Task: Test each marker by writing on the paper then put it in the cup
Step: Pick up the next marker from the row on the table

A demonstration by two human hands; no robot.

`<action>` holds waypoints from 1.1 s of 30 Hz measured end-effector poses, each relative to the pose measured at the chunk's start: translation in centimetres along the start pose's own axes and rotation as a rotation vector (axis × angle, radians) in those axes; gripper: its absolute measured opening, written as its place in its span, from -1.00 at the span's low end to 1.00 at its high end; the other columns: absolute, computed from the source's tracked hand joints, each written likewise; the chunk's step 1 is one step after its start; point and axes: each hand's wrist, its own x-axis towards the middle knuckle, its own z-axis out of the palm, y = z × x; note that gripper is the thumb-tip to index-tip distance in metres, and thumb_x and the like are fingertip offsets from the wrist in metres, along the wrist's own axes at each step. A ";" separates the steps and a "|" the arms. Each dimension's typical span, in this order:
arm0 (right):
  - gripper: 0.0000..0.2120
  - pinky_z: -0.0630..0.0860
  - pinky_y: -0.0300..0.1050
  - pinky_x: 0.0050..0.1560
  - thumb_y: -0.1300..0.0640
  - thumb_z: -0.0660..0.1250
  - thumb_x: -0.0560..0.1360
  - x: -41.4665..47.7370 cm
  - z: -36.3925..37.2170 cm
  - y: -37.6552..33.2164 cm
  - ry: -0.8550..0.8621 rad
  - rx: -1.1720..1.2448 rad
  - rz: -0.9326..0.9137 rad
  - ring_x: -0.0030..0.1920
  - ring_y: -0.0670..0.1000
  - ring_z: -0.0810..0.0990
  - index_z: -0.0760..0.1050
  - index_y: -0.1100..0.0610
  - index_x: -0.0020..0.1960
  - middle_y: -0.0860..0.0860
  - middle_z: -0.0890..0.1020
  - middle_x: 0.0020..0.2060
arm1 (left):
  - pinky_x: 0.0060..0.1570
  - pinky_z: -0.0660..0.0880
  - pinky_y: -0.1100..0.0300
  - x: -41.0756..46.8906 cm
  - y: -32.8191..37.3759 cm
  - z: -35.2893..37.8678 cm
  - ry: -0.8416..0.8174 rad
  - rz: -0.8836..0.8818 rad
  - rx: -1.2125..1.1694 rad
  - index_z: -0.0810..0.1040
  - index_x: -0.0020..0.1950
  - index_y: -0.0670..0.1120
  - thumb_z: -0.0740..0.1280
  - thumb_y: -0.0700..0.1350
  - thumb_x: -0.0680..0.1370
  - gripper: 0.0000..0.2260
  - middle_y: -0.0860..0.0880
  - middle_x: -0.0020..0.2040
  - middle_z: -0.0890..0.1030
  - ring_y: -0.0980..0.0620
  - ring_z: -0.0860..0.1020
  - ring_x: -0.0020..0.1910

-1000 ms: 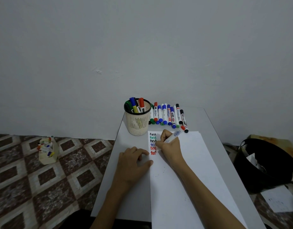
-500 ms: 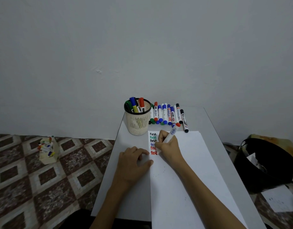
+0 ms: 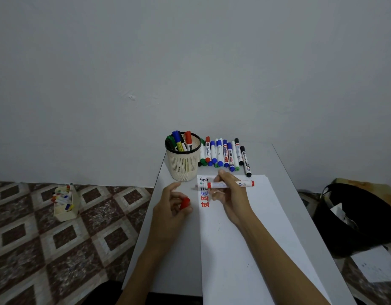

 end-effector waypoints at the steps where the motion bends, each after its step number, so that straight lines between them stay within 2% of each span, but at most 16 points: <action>1: -0.75 0.50 -0.18 -0.42 0.12 0.29 0.54 -0.1 0.1 0.0 -0.017 -0.043 -0.016 -0.50 0.01 0.51 0.47 0.26 -0.24 0.13 0.55 -0.45 | -0.04 0.46 0.45 0.0 0.0 0.0 0.001 -0.010 -0.021 0.39 0.23 0.04 0.47 -0.24 0.40 -0.52 0.10 -0.03 0.57 0.26 0.55 -0.04; 3: -0.73 0.38 -0.25 -0.50 0.11 0.32 0.51 -0.2 0.3 0.0 -0.028 -0.115 -0.032 -0.58 -0.04 0.41 0.41 0.23 -0.29 0.08 0.51 -0.52 | -0.05 0.48 0.43 -0.1 0.0 0.0 -0.008 -0.011 -0.026 0.44 0.12 0.07 0.47 -0.21 0.40 -0.61 0.10 -0.05 0.60 0.22 0.57 -0.05; 8: -0.75 0.29 -0.30 -0.54 0.22 0.28 0.55 -0.6 0.7 -0.3 -0.010 -0.146 0.002 -0.59 -0.09 0.41 0.38 0.22 -0.29 0.02 0.54 -0.51 | -0.01 0.50 0.37 -0.2 0.1 -0.2 -0.025 0.026 -0.048 0.54 -0.01 0.07 0.45 -0.21 0.42 -0.76 0.10 -0.06 0.64 0.20 0.59 -0.04; 13: -0.78 0.39 -0.25 -0.49 0.22 0.33 0.53 -0.5 0.7 0.1 -0.062 -0.217 0.016 -0.56 -0.02 0.45 0.42 0.23 -0.26 0.10 0.58 -0.46 | -0.02 0.51 0.36 -0.3 0.2 -0.4 -0.041 0.040 -0.057 0.58 -0.04 0.07 0.42 -0.20 0.44 -0.81 0.13 -0.08 0.64 0.18 0.60 -0.06; 17: -0.84 0.54 -0.13 -0.41 0.21 0.39 0.46 -0.6 0.6 0.3 -0.210 -0.215 0.041 -0.48 0.09 0.52 0.47 0.29 -0.20 0.22 0.60 -0.36 | -0.06 0.52 0.36 -0.3 0.6 -0.8 -0.013 0.004 -0.173 0.60 -0.03 0.02 0.42 -0.27 0.43 -0.78 0.11 -0.11 0.67 0.13 0.62 -0.05; 19: -0.86 0.59 -0.11 -0.35 0.23 0.39 0.47 -0.8 0.7 0.3 -0.249 -0.190 0.072 -0.39 0.12 0.60 0.50 0.30 -0.16 0.21 0.63 -0.28 | -0.08 0.52 0.37 -0.3 0.9 -0.9 0.018 -0.020 -0.229 0.61 -0.04 -0.01 0.42 -0.30 0.42 -0.78 0.14 -0.09 0.66 0.14 0.62 -0.07; 21: -0.85 0.65 -0.03 -0.22 0.21 0.33 0.48 -0.7 0.5 0.0 -0.282 -0.097 0.138 -0.24 0.20 0.66 0.54 0.33 -0.11 0.29 0.64 -0.16 | -0.09 0.53 0.35 -0.2 1.1 -1.0 0.077 -0.075 -0.328 0.62 -0.04 -0.07 0.42 -0.32 0.40 -0.79 0.10 -0.10 0.68 0.12 0.63 -0.08; 24: -0.80 0.66 0.00 -0.11 0.23 0.27 0.47 -0.7 -0.1 -0.7 -0.290 -0.043 0.213 -0.12 0.27 0.68 0.60 0.33 -0.04 0.36 0.63 -0.02 | -0.12 0.55 0.32 -0.1 1.3 -1.1 0.134 -0.155 -0.447 0.62 -0.01 -0.15 0.43 -0.31 0.39 -0.80 0.04 -0.13 0.69 0.10 0.64 -0.10; 27: -0.91 0.67 -0.03 -0.17 0.35 0.34 0.48 -0.6 -0.5 -1.4 -0.259 -0.173 0.148 -0.20 0.23 0.69 0.59 0.32 -0.04 0.35 0.64 -0.06 | -0.12 0.56 0.30 0.0 1.4 -1.0 0.164 -0.197 -0.497 0.63 -0.06 -0.15 0.44 -0.30 0.38 -0.83 -0.01 -0.16 0.69 0.09 0.65 -0.14; 29: -0.88 0.65 -0.05 -0.28 0.34 0.42 0.41 -0.4 -1.0 -1.9 -0.258 -0.305 0.118 -0.31 0.17 0.67 0.59 0.31 -0.06 0.30 0.65 -0.18 | -0.12 0.58 0.25 0.0 1.4 -1.0 0.182 -0.210 -0.525 0.63 -0.08 -0.14 0.45 -0.28 0.36 -0.84 -0.04 -0.18 0.69 0.04 0.65 -0.17; 31: -0.84 0.54 -0.16 -0.46 0.30 0.47 0.38 -0.4 -1.4 -2.0 -0.284 -0.457 0.115 -0.45 0.08 0.60 0.61 0.31 -0.05 0.23 0.65 -0.31 | -0.12 0.59 0.22 0.0 1.4 -1.0 0.173 -0.211 -0.503 0.64 -0.09 -0.14 0.45 -0.27 0.36 -0.84 -0.07 -0.20 0.69 -0.01 0.65 -0.19; 33: -0.83 0.40 -0.24 -0.54 0.28 0.48 0.39 -0.5 -1.5 -1.6 -0.326 -0.578 0.103 -0.53 0.00 0.50 0.64 0.28 -0.03 0.18 0.64 -0.35 | -0.15 0.59 0.23 0.0 1.3 -0.9 0.167 -0.209 -0.476 0.64 -0.09 -0.14 0.45 -0.30 0.38 -0.85 -0.08 -0.22 0.68 -0.02 0.65 -0.22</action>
